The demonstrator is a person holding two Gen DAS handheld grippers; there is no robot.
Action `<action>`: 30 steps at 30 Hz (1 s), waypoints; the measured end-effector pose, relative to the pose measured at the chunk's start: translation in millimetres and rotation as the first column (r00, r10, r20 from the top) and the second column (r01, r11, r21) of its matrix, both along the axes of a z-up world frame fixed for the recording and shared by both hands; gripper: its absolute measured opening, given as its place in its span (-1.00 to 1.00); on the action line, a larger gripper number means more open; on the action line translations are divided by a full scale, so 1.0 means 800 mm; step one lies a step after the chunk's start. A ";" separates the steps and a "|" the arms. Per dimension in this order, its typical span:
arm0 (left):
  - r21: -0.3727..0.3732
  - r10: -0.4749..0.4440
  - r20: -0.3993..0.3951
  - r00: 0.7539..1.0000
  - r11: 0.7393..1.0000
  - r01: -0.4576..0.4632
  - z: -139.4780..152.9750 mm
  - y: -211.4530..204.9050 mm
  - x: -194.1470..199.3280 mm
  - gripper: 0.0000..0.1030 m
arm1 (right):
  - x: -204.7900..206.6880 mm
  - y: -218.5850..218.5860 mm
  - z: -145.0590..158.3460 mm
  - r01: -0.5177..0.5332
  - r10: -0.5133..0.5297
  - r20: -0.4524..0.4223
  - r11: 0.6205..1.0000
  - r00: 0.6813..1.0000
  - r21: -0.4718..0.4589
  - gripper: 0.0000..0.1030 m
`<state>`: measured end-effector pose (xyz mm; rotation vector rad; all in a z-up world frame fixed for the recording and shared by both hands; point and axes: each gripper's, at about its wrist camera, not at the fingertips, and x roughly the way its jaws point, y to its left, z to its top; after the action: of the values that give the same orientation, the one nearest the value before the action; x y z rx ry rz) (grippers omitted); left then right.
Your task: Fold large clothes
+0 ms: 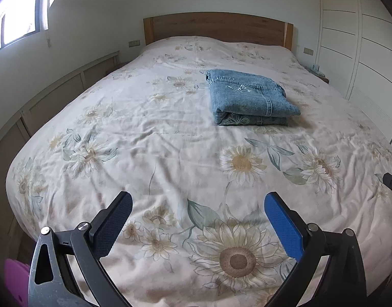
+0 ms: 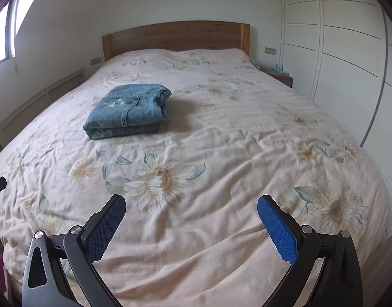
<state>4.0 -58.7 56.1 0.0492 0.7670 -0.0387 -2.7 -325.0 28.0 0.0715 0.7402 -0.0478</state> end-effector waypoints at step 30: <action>0.034 0.062 -0.088 0.994 0.998 -0.060 -0.079 0.027 0.024 0.98 | 0.004 -0.021 -0.067 0.005 -0.009 -0.069 0.999 0.998 -0.051 1.00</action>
<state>22.9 -37.3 -6.8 0.0542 0.8579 0.0294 0.7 -341.7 -25.6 0.0244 0.8080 -0.0760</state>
